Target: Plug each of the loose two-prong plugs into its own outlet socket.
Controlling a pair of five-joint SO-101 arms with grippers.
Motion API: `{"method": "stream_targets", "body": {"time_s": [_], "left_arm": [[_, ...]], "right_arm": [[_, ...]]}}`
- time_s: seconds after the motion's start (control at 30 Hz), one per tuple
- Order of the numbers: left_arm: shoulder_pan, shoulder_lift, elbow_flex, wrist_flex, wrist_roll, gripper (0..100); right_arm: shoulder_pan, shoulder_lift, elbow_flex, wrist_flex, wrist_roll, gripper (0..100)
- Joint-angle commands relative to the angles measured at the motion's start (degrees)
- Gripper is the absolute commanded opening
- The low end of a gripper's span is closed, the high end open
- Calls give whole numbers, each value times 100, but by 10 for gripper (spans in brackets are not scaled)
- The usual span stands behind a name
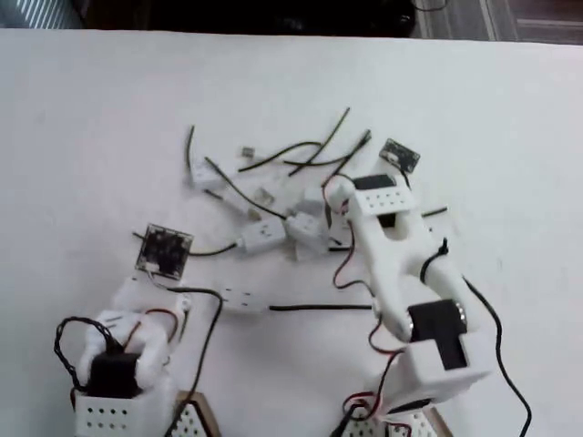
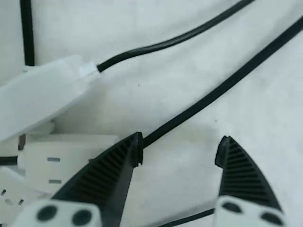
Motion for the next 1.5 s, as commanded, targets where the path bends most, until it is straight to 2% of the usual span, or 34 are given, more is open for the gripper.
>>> {"method": "stream_targets", "body": {"time_s": [0.0,0.13,0.2,0.3,0.37,0.43,0.6,0.9,1.07,1.17,1.27,1.47], "left_arm": [[-40,-31,-9,-193,-53,50],[-40,-31,-9,-202,-53,50],[-40,-31,-9,-202,-53,50],[-40,-31,-9,-202,-53,50],[-40,-31,-9,-202,-53,50],[-40,-31,-9,-202,-53,50],[-40,-31,-9,-202,-53,50],[-40,-31,-9,-202,-53,50],[-40,-31,-9,-202,-53,50],[-40,-31,-9,-193,-53,50],[-40,-31,-9,-193,-53,50],[-40,-31,-9,-202,-53,50]], "right_arm": [[224,268,-413,22,-141,258],[479,637,-536,48,-114,231],[505,716,-536,48,-53,163],[523,699,-554,31,651,6],[523,576,-607,154,949,39],[611,382,-730,382,949,12],[1182,-259,-1231,936,1169,17],[2440,-488,-2110,620,4809,17],[2536,110,-2840,356,6022,22],[2273,365,-3121,514,6048,26],[2000,356,-3437,1156,5969,101],[1895,356,-4422,2923,4967,257]]}}
